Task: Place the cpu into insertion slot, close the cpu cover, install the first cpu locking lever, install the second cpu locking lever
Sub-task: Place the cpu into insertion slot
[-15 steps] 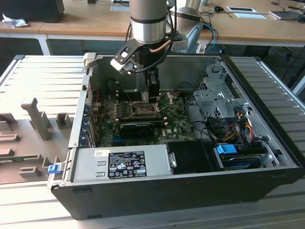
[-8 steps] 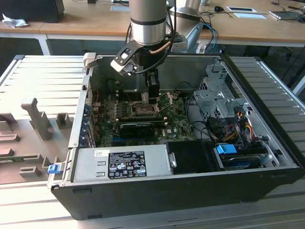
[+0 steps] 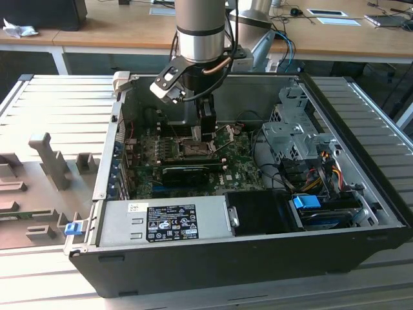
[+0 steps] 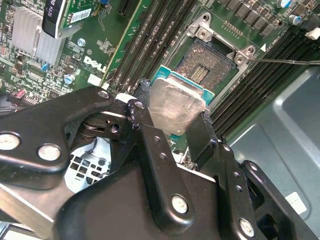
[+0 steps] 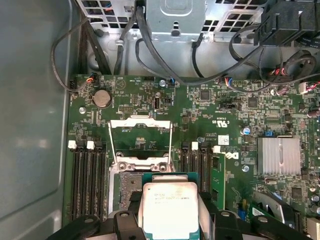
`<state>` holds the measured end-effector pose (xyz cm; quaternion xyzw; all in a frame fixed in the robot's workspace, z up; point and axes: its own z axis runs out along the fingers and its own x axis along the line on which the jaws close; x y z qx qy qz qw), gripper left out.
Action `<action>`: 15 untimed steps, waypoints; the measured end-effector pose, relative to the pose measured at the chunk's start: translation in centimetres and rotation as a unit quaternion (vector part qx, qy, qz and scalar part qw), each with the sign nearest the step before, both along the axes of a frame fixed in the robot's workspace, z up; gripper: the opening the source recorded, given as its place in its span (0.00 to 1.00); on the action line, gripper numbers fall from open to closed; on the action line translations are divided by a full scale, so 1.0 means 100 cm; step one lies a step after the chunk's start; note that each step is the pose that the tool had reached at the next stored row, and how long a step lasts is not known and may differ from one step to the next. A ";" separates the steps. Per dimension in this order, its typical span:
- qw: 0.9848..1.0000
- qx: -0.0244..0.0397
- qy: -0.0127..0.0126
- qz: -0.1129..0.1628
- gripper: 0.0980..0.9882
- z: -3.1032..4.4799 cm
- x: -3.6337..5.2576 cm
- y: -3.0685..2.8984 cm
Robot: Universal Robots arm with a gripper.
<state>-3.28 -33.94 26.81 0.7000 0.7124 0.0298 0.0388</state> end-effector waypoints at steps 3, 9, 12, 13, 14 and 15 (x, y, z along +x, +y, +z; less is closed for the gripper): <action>1.000 0.000 0.000 0.000 0.48 -0.0011 0.0000 0.0005; 1.000 0.000 0.000 0.000 0.48 -0.0043 0.0000 0.0028; 1.000 0.000 0.000 -0.001 0.48 -0.0058 -0.0001 0.0046; 1.000 0.000 0.000 -0.001 0.48 -0.0066 -0.0001 0.0051; 1.000 0.000 0.000 -0.001 0.48 -0.0073 -0.0001 0.0053; 1.000 0.000 0.000 -0.001 0.48 -0.0082 -0.0002 0.0055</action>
